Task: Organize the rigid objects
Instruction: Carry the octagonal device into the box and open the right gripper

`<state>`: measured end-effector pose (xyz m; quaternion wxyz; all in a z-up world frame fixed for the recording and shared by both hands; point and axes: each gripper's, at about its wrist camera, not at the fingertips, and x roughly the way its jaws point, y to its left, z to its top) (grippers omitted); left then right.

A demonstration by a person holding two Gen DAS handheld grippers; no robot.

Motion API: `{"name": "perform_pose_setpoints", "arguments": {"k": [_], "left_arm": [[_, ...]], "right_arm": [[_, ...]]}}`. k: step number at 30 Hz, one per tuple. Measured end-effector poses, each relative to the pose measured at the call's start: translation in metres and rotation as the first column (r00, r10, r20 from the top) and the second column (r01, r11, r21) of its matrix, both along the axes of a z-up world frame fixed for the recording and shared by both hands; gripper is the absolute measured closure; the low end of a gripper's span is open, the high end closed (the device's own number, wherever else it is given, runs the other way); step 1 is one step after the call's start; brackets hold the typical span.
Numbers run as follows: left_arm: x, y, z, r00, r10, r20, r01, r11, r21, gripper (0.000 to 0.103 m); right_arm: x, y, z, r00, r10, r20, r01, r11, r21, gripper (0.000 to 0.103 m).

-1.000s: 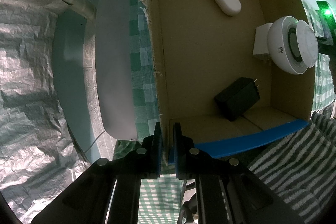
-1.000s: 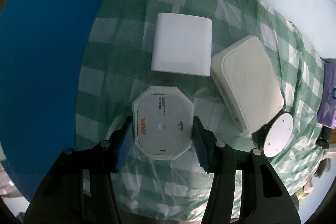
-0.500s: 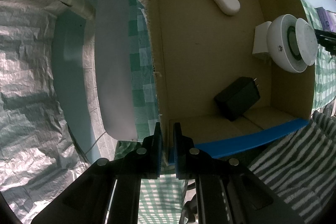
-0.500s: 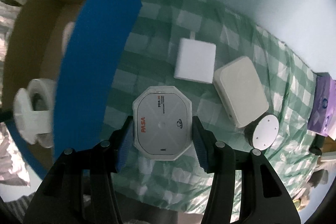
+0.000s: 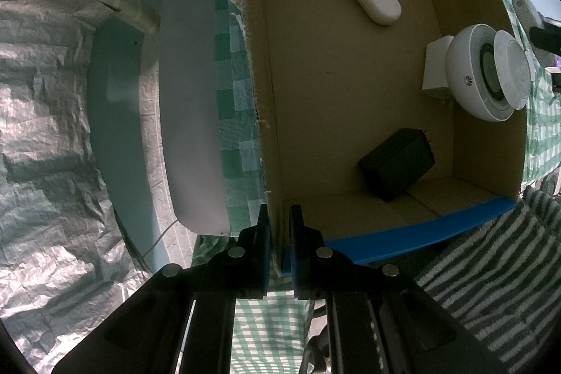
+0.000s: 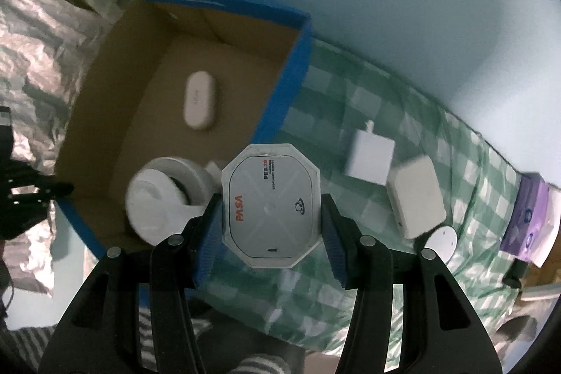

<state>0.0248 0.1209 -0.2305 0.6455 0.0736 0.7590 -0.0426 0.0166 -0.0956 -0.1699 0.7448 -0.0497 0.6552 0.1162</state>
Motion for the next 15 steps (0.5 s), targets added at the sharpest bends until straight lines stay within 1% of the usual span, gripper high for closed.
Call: {"name": "perform_pose_setpoints", "arguments": {"k": [3,8,15], "left_arm": [[0.0,0.0,0.0,1.0,-0.001,0.0,0.001,1.0,0.0,0.095],[0.0,0.0,0.001,1.0,-0.002,-0.001,0.002,1.0,0.002,0.095],[0.0,0.0,0.001,1.0,-0.002,0.0,0.002,1.0,0.002,0.095]], "right_arm": [[0.003,0.013,0.006,1.0,0.028,0.009,-0.028,1.0,0.0,0.05],[0.02,0.031,0.0,0.998,0.063,0.009,-0.063,0.998,0.0,0.05],[0.027,0.055,-0.006,0.996,0.092,0.011,-0.092,0.996,-0.018,0.05]]}}
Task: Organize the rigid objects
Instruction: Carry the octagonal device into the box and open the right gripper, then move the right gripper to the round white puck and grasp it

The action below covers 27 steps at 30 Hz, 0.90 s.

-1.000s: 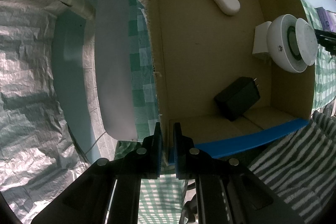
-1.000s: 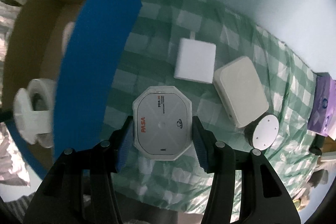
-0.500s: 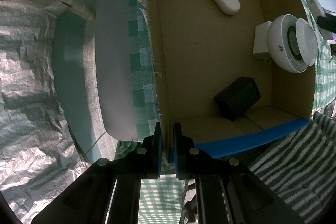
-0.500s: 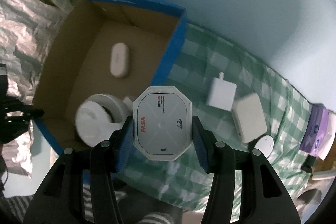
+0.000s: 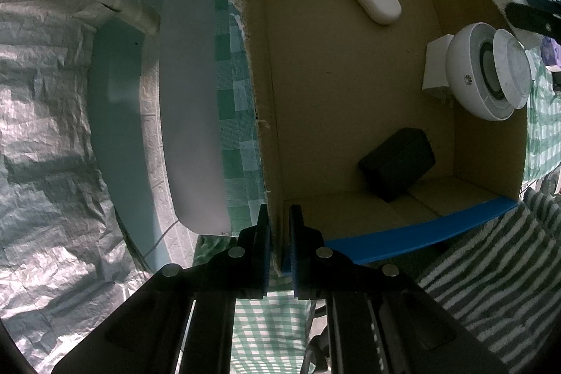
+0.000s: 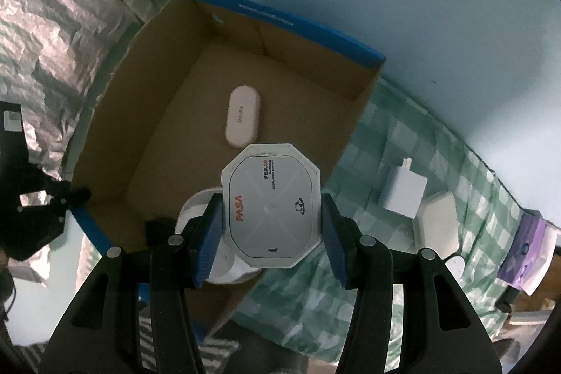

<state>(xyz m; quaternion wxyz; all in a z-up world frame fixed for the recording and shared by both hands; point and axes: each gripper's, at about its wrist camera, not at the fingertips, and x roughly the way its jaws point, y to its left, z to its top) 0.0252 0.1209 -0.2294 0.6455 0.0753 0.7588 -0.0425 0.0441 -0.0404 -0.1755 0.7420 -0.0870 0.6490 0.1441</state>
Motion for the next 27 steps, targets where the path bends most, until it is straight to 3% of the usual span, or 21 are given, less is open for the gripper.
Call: {"name": "perform_pose_setpoints", "arguments": {"k": [27], "left_arm": [[0.002,0.001,0.0,1.0,0.004,0.005,-0.004,1.0,-0.011,0.095]], "right_arm": [[0.004,0.012,0.002,0.999,0.025,0.025,-0.024,0.999,-0.034,0.042]]}}
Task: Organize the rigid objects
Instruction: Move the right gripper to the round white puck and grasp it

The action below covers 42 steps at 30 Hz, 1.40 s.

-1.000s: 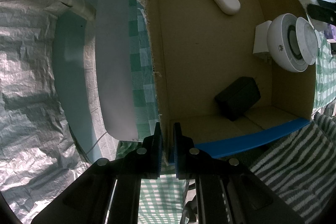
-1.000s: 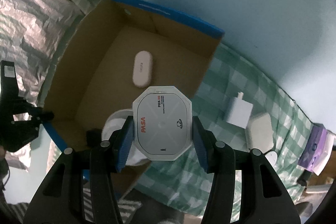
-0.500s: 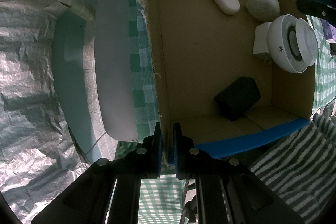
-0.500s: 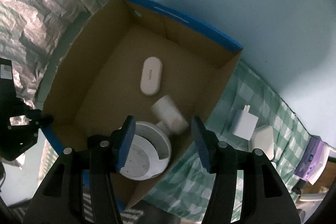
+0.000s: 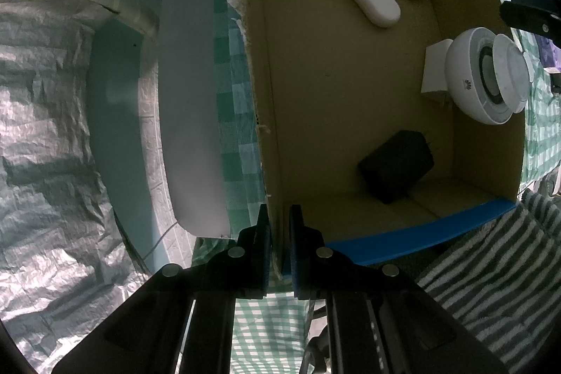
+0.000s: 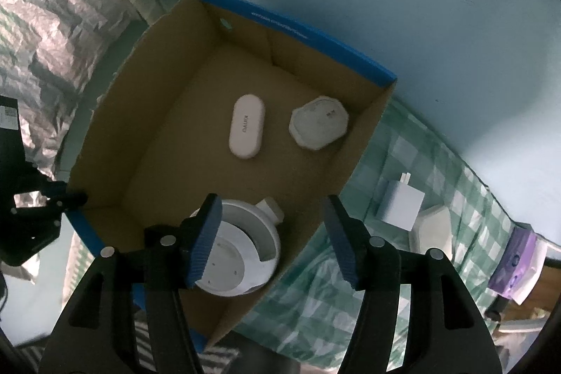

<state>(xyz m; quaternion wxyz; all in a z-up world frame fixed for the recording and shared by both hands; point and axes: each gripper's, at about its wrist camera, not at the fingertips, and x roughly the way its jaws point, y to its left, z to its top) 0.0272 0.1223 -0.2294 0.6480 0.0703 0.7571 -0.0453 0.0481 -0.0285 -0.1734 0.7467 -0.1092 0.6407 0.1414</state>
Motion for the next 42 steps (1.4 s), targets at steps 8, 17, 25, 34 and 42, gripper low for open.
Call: {"name": "perform_pose_setpoints", "arguments": {"k": [8,17,25,34,42], "left_arm": [[0.0,-0.001,0.0,1.0,0.004,0.001,-0.004,1.0,0.005,0.095],[0.0,0.0,0.0,1.0,0.003,0.002,-0.003,1.0,0.008,0.095],[-0.001,0.001,0.002,1.0,0.013,0.004,-0.013,1.0,0.011,0.095],[-0.002,0.0,0.003,1.0,0.024,0.007,-0.024,1.0,0.014,0.095],[-0.003,-0.001,0.005,0.999,0.033,0.011,-0.034,0.999,0.02,0.095]], "right_arm": [[0.0,-0.004,0.002,1.0,-0.007,-0.002,0.007,1.0,-0.002,0.041],[-0.003,-0.015,0.006,0.999,-0.032,0.002,0.032,0.999,-0.002,0.039],[-0.008,-0.032,0.01,0.999,-0.054,0.005,0.054,0.999,-0.002,0.035],[-0.014,-0.079,0.004,0.992,-0.126,-0.012,0.126,0.992,-0.023,0.034],[-0.025,-0.156,-0.018,0.964,-0.261,-0.043,0.257,0.963,-0.08,0.029]]}}
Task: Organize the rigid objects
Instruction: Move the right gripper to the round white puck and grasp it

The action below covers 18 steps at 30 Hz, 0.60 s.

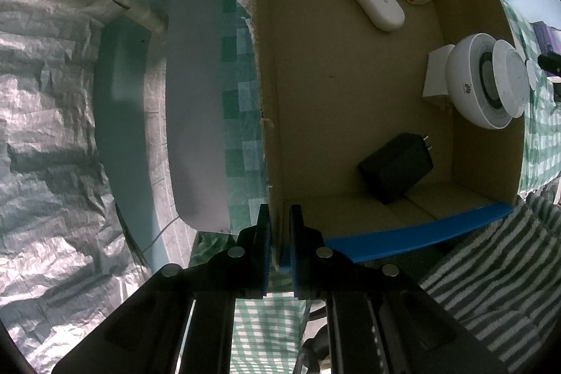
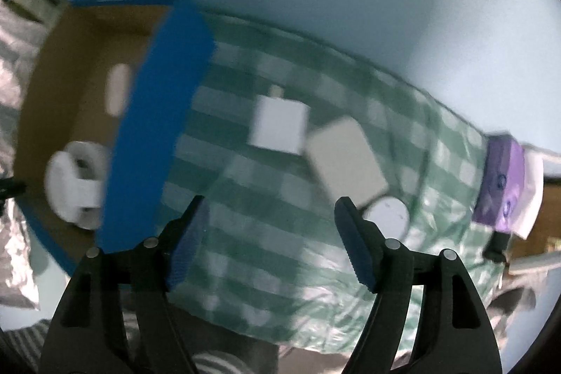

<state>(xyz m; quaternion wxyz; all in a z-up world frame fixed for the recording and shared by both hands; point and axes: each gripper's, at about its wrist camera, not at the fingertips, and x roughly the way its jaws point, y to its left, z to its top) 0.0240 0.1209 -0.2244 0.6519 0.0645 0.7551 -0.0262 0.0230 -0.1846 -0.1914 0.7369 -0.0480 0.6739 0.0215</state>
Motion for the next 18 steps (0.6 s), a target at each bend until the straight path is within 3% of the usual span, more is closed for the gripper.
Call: {"name": "perform_pose_setpoints", "arguments": {"k": [9,18], "left_arm": [[0.0,0.0,0.001,1.0,0.009,0.002,-0.009,1.0,0.0,0.095],[0.0,0.002,0.002,1.0,0.03,0.005,-0.03,1.0,-0.002,0.095]], "right_arm": [[-0.008,-0.083,-0.032,0.985,-0.164,-0.062,0.163,0.987,-0.012,0.029],[-0.011,-0.118,-0.062,0.977,-0.185,-0.107,0.182,0.983,-0.035,0.029]]}}
